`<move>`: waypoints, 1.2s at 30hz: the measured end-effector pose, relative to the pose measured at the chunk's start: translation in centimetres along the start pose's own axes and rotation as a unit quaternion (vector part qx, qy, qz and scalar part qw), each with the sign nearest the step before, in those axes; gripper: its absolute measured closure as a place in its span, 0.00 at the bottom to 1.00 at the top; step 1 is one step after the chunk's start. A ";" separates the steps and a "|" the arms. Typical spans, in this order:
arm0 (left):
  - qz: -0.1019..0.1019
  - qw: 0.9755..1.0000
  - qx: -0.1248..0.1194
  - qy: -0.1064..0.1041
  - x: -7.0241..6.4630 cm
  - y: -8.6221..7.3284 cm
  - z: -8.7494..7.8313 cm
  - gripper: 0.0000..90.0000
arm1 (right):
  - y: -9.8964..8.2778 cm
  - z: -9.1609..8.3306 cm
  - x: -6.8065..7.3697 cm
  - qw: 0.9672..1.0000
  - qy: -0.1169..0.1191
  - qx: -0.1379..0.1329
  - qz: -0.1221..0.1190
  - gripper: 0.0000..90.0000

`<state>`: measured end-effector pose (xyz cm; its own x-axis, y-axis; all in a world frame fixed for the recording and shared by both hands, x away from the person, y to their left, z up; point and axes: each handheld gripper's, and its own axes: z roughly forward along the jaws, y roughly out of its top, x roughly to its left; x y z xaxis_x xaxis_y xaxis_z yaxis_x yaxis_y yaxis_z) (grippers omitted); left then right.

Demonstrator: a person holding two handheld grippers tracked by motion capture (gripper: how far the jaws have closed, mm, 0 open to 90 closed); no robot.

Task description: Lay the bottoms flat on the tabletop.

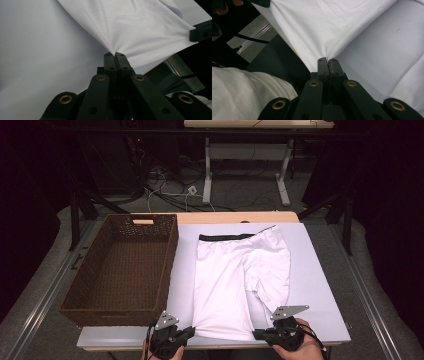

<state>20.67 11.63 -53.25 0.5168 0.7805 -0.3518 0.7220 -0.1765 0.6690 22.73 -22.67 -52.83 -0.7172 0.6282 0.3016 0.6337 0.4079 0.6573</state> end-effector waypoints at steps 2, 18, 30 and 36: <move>0.000 1.000 0.000 0.000 0.0 -0.1 0.0 0.99 | 0.0 0.0 0.0 1.000 -0.002 -0.001 -0.001 1.00; -0.006 1.000 -0.017 0.013 0.7 -0.1 1.0 0.66 | -0.4 0.9 -1.2 0.998 -0.050 -0.039 -0.020 0.69; 0.000 1.000 -0.024 0.016 0.8 -0.1 1.7 0.50 | -0.6 1.1 -2.3 0.994 -0.086 -0.063 -0.030 0.56; 0.002 0.999 -0.030 0.019 0.7 0.0 1.9 0.48 | -0.3 -0.5 -3.5 0.987 -0.128 -0.090 -0.043 0.52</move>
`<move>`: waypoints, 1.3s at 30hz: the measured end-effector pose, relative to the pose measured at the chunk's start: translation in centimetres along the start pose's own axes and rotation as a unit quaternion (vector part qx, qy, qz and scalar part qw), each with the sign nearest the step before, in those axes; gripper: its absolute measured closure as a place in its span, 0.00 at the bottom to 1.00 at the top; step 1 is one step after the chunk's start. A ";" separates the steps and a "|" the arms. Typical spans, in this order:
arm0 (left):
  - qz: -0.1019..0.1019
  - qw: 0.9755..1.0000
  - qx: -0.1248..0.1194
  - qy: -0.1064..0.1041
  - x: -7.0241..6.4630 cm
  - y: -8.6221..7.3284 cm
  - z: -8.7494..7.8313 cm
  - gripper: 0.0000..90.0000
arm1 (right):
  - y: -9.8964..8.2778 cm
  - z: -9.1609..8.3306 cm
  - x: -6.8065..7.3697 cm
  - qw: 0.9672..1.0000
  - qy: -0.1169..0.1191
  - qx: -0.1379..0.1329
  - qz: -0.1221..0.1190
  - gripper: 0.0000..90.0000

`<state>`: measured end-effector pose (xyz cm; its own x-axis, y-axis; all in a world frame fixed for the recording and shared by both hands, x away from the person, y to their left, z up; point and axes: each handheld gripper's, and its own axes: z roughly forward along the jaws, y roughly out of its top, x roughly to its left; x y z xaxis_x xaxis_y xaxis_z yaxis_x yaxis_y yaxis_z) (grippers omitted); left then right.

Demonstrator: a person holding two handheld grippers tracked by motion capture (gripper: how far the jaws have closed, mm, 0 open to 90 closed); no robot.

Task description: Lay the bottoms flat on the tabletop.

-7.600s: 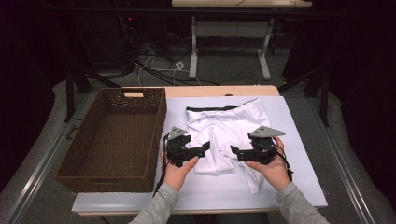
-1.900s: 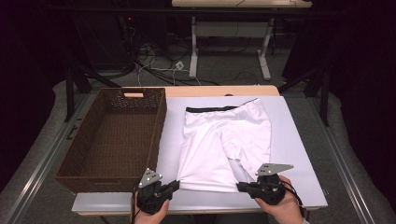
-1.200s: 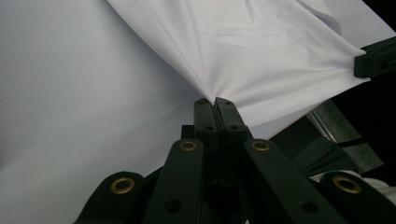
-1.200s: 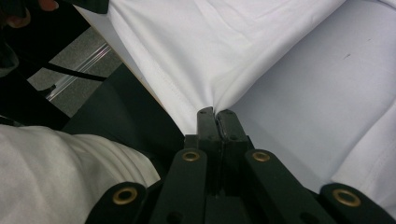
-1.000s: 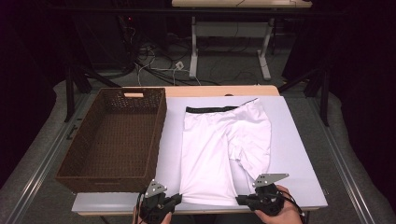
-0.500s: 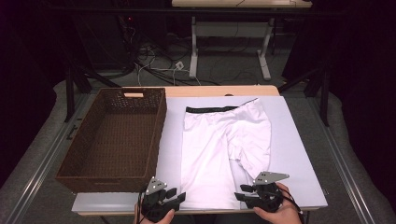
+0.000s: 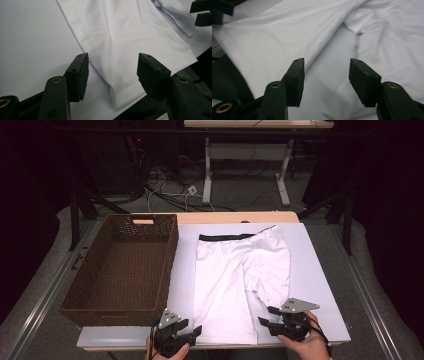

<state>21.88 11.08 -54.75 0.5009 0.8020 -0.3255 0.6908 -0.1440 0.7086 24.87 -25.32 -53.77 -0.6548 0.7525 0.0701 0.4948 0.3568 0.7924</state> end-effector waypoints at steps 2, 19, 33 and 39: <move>0.002 1.000 0.000 0.000 0.0 0.0 0.1 0.47 | 0.0 -0.5 -0.9 1.000 -0.017 -0.010 0.004 0.51; 0.018 1.000 -0.003 -0.006 -0.2 0.1 0.6 0.43 | -0.6 1.1 -2.8 0.995 -0.079 0.057 -0.011 0.89; 0.068 0.996 -0.012 -0.053 -3.7 4.0 2.7 0.43 | 0.7 -3.4 -6.5 0.992 -0.107 -0.006 0.064 1.00; 0.118 0.990 -0.017 -0.075 -6.2 7.8 5.5 0.43 | 0.0 -4.6 -8.8 0.987 -0.117 -0.022 0.107 1.00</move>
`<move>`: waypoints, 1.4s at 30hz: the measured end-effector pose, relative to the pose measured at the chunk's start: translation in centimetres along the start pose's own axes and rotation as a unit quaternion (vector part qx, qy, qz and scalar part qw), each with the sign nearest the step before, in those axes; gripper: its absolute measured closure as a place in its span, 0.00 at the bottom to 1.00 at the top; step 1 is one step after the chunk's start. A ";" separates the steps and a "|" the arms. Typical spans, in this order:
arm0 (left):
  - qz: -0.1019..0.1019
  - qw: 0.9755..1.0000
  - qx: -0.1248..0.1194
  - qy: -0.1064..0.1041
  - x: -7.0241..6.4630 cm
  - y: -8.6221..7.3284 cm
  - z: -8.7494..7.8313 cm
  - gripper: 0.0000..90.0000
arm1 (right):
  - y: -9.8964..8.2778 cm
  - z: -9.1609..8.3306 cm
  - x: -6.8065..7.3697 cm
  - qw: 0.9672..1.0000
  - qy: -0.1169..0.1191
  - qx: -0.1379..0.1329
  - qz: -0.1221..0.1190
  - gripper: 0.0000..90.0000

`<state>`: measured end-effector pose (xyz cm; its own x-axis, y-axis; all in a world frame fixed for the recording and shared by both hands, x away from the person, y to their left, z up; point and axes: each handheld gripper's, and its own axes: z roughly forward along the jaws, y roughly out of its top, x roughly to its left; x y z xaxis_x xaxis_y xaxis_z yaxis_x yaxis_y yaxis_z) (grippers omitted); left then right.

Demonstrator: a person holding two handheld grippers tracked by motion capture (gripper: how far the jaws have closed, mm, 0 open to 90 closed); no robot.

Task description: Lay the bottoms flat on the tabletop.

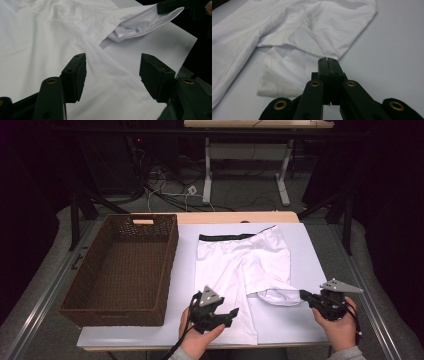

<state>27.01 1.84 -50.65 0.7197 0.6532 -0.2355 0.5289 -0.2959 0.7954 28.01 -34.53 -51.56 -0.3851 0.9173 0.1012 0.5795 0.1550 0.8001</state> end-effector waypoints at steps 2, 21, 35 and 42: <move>0.006 1.000 0.004 -0.007 -0.1 1.4 1.5 0.43 | 0.0 0.0 -0.3 1.000 0.001 -0.001 0.007 1.00; 0.069 0.995 0.065 0.029 -0.6 4.4 12.7 0.64 | -0.3 0.3 -2.3 0.999 -0.004 -0.004 0.042 1.00; 0.073 0.993 0.092 0.026 0.2 4.6 14.4 0.99 | -0.5 0.4 -2.0 0.999 0.000 -0.001 0.037 1.00; 0.056 0.996 0.073 0.017 0.5 5.6 13.5 1.00 | -0.5 0.3 -2.1 0.999 0.000 -0.002 0.039 1.00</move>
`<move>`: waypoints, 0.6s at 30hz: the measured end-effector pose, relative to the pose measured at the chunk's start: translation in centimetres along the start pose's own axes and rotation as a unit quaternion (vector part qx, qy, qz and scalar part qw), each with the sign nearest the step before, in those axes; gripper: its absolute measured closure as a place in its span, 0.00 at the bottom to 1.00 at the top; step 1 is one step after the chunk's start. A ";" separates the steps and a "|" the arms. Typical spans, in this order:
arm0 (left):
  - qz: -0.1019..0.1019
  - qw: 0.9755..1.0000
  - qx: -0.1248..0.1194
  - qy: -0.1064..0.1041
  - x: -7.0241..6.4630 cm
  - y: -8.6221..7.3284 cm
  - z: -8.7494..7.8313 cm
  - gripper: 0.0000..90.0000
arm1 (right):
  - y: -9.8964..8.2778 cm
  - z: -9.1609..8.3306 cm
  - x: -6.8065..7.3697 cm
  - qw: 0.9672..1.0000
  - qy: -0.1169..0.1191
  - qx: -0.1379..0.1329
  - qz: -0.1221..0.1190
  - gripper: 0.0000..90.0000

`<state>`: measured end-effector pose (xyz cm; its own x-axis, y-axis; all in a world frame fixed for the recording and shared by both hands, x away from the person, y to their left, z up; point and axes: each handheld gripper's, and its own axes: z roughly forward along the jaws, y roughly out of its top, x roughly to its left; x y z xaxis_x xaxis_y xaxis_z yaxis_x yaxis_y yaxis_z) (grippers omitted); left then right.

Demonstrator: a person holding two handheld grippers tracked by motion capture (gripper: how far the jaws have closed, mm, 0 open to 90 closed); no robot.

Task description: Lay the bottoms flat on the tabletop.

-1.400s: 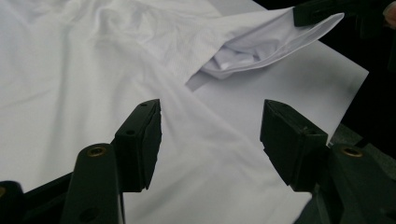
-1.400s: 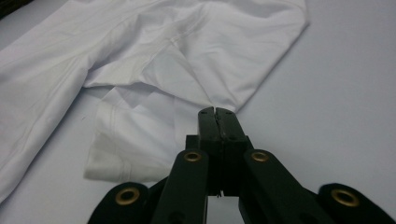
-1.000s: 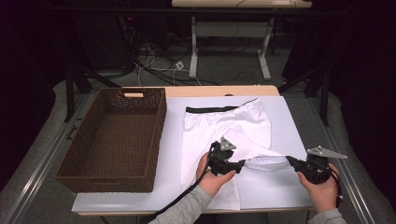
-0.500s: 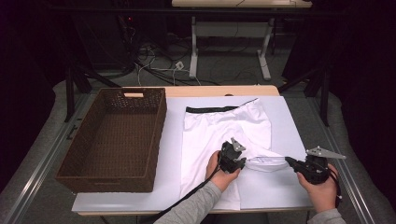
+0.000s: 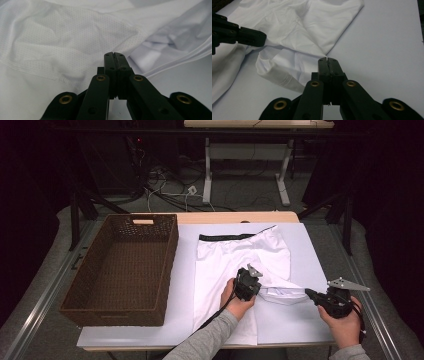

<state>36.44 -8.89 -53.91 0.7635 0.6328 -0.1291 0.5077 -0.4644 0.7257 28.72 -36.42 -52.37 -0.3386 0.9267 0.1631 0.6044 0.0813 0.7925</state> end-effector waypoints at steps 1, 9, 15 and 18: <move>-0.005 1.000 -0.009 -0.002 0.0 0.3 -0.3 1.00 | 0.0 0.0 0.0 1.000 0.000 0.000 0.000 1.00; -0.014 0.998 -0.056 -0.007 0.3 2.3 -2.2 1.00 | 0.2 -0.3 0.3 1.000 0.002 -0.012 -0.002 1.00; -0.034 0.995 -0.092 0.000 1.2 2.5 -4.5 1.00 | 0.4 -0.8 1.4 1.000 0.017 -0.021 -0.016 1.00; -0.048 0.993 -0.104 0.006 1.9 1.9 -5.6 1.00 | 0.6 -1.0 2.6 0.999 0.032 -0.025 -0.030 1.00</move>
<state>36.63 -5.13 -48.96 0.7105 0.6755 -0.1973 0.4836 -0.2651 0.8342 27.41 -34.31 -50.89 -0.4201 0.8950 0.1503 0.5459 0.1169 0.8297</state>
